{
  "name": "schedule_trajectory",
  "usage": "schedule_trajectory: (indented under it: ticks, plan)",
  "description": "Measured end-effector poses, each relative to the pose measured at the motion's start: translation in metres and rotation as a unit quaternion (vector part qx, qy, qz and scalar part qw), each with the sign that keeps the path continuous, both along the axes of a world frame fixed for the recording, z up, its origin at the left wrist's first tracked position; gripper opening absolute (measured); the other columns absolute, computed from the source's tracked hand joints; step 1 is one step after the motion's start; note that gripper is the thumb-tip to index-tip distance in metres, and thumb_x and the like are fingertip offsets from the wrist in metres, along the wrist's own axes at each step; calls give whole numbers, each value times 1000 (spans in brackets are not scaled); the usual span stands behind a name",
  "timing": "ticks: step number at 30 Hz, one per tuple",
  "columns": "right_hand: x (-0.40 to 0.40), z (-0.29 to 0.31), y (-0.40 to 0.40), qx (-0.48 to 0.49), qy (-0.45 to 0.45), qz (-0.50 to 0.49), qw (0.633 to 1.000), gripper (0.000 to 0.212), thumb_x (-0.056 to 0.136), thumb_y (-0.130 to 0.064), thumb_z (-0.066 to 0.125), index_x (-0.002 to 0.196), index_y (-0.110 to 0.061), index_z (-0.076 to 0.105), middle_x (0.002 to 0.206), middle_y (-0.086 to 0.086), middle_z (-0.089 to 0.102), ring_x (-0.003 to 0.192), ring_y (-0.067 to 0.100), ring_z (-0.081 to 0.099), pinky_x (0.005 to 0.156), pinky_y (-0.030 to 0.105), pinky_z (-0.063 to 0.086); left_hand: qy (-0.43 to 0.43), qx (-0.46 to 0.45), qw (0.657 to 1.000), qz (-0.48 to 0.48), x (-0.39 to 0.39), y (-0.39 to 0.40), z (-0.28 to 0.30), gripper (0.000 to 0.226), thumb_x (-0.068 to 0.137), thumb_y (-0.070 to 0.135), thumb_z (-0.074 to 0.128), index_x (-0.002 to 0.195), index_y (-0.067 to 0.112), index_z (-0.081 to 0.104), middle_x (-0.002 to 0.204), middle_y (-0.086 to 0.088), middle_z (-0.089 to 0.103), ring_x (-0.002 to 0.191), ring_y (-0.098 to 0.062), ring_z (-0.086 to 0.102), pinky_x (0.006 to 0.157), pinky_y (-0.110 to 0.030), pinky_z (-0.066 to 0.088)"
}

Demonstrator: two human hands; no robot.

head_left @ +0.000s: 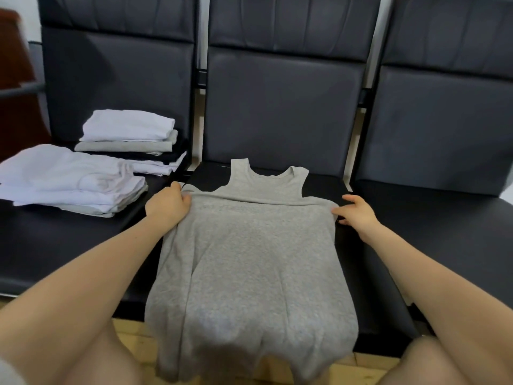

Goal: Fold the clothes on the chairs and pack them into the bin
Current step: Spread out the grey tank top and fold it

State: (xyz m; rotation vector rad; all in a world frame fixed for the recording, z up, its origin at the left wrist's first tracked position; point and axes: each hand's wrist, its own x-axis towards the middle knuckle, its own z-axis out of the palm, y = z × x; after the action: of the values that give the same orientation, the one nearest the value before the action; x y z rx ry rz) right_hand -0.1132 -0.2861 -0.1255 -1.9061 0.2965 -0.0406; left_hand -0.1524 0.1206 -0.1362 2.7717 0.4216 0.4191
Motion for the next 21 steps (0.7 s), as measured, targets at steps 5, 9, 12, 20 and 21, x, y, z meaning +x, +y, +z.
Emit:
schedule_trajectory:
  ticks: [5, 9, 12, 20, 21]
  plan:
    - [-34, 8, 0, -184, 71, 19, 980, 47, 84, -44, 68, 107, -3, 65, 79, 5, 63, 65, 14, 57, 52, 25, 45, 9, -40, 999, 3, -36, -12, 9, 65, 87, 50, 58, 127, 0, 42, 127, -23, 47, 115, -40, 50, 92, -47, 44]
    - [-67, 17, 6, -286, 159, 125, 936, 53, 80, -64, 60, 81, -12, 68, 70, -1, 62, 54, 12, 50, 49, 23, 39, 47, -44, 998, 10, -73, -17, 13, 68, 82, 60, 58, 119, 4, 50, 123, -18, 48, 112, -37, 51, 91, -45, 46]
    - [-95, 20, 12, -290, 155, 195, 924, 47, 77, -59, 68, 68, -14, 58, 60, -4, 54, 51, 10, 42, 47, 22, 34, 105, 26, 993, -47, -103, -24, 12, 57, 81, 69, 50, 69, 14, 57, 79, -4, 57, 74, -22, 59, 62, -31, 45]
    - [-136, 25, 29, -24, 94, 138, 986, 18, 93, -20, 59, 107, -10, 63, 107, 7, 67, 91, 18, 63, 75, 32, 54, 8, -68, 989, -133, -145, -36, 3, 39, 98, 29, 47, 63, 11, 43, 64, -5, 48, 62, -22, 50, 58, -33, 37]
    - [-138, 26, 29, 29, 82, 98, 991, 21, 95, -18, 55, 113, -9, 62, 115, 9, 65, 99, 22, 63, 86, 37, 54, -30, -147, 982, -114, -147, -35, 5, 38, 99, 28, 45, 65, 11, 45, 64, -6, 50, 63, -22, 50, 59, -33, 36]
